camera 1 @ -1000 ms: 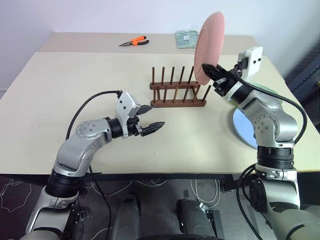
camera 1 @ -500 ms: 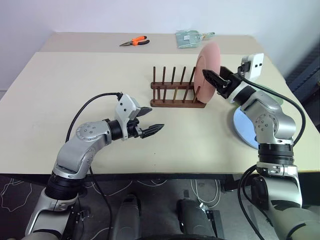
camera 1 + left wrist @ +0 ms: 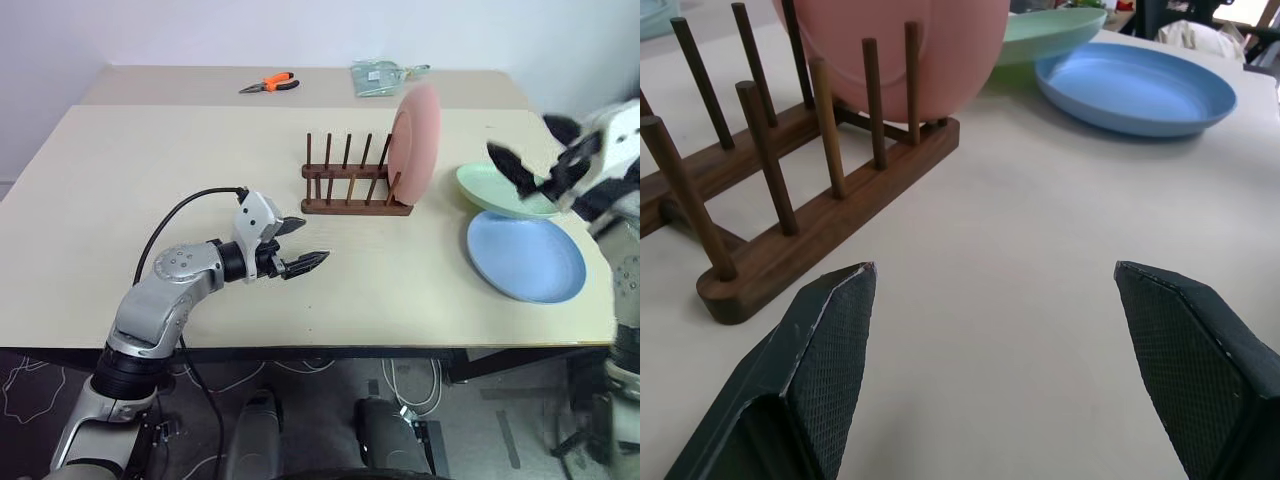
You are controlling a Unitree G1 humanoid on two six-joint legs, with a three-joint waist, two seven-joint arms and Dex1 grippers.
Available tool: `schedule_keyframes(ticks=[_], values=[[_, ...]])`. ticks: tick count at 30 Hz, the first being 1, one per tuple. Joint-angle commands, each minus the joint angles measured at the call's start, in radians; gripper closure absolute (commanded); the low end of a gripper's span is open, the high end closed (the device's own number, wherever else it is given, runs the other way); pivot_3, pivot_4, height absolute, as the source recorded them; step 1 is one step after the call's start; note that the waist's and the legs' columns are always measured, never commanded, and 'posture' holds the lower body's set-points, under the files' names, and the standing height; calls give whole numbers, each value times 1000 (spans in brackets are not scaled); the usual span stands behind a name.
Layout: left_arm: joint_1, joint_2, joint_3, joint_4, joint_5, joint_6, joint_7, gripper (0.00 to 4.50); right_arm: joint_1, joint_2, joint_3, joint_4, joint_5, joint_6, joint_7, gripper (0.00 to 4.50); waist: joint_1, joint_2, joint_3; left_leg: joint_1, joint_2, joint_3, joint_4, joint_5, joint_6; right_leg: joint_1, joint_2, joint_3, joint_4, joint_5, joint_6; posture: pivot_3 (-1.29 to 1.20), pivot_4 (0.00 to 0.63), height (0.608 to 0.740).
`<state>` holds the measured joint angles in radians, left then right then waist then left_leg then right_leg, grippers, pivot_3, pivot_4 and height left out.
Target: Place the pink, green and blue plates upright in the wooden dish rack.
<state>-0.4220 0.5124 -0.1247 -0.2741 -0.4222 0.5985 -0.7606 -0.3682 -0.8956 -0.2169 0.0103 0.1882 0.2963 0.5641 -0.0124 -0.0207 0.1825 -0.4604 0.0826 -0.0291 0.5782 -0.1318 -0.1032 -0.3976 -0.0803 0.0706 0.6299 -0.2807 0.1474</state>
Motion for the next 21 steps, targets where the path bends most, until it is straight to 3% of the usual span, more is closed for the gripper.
schedule_keyframes(ticks=[1,7,11,17,21], values=[[-33,-9,-10,-4,12,-30,-15,565,-17,-62,110,142,-206,-174,-22,44,-6,1,0,0,0,0,0,0,0,0,0,0,0,0,0,0,150,740],[-38,-17,-14,8,23,-40,-22,565,-114,-85,269,429,-430,-374,-83,44,-9,3,0,0,0,1,0,0,0,-1,0,1,1,0,0,0,150,740],[-25,-15,-10,3,31,-46,-18,565,-189,-67,330,607,-516,-466,-145,1331,-4,3,0,0,0,1,0,0,0,-1,0,1,1,0,0,0,150,740],[-5,-12,-2,-17,31,-40,-9,565,-206,-57,338,655,-537,-524,-173,4433,-4,3,0,0,0,1,0,0,0,0,0,1,1,0,1,0,150,740],[4,-8,0,-24,30,-40,-7,565,-169,-67,310,579,-540,-523,-209,4482,-4,3,0,1,0,0,0,0,0,0,0,1,1,0,1,0,150,740]])
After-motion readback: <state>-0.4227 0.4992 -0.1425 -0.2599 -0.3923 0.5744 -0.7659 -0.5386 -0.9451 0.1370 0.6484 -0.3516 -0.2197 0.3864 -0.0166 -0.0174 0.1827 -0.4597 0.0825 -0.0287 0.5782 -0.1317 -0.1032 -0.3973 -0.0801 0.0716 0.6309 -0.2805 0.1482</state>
